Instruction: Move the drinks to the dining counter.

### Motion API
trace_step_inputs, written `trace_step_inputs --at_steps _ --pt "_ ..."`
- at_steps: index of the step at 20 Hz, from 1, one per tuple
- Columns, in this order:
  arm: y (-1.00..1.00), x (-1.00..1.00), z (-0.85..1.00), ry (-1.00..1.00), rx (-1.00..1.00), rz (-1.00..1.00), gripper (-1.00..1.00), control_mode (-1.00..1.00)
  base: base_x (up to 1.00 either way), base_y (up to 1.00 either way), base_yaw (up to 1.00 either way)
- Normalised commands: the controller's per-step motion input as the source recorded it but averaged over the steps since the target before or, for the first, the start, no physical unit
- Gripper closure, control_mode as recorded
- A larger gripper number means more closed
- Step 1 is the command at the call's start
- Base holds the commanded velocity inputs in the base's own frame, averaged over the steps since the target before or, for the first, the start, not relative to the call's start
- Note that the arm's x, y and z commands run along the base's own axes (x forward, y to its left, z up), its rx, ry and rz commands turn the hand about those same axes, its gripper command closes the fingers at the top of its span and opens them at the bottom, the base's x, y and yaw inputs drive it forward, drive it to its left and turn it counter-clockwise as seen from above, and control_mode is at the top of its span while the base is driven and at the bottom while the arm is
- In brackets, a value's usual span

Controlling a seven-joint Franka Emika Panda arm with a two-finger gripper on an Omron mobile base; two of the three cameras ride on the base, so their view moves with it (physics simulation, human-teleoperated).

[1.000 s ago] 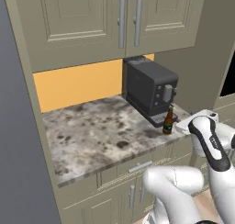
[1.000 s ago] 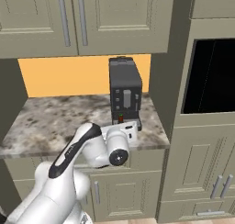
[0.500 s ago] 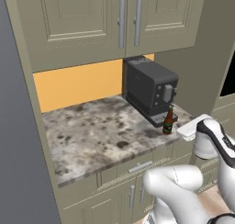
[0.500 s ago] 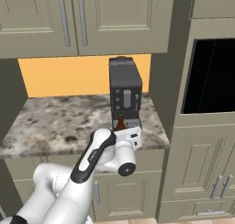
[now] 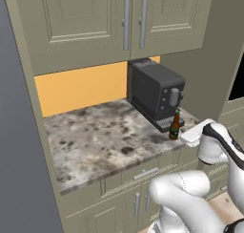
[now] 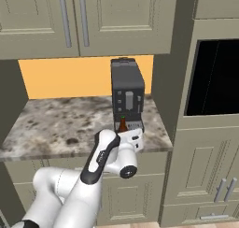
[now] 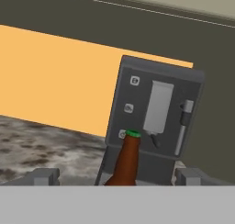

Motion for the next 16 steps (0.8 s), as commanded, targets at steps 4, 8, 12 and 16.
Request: trace_step_inputs --at_steps 4,8,12,16 --pt "0.06 0.00 0.10 0.02 0.00 -0.01 -1.00 -1.00 0.00 0.00 0.00" --pt "0.01 0.19 0.02 0.04 0.00 0.00 -1.00 -1.00 0.00 0.00 0.00" --pt "0.00 0.46 0.00 0.06 0.00 0.00 -1.00 -1.00 0.00 0.00 0.00" --pt "0.00 0.44 0.00 0.05 0.00 0.00 -1.00 -1.00 0.00 0.00 0.00"
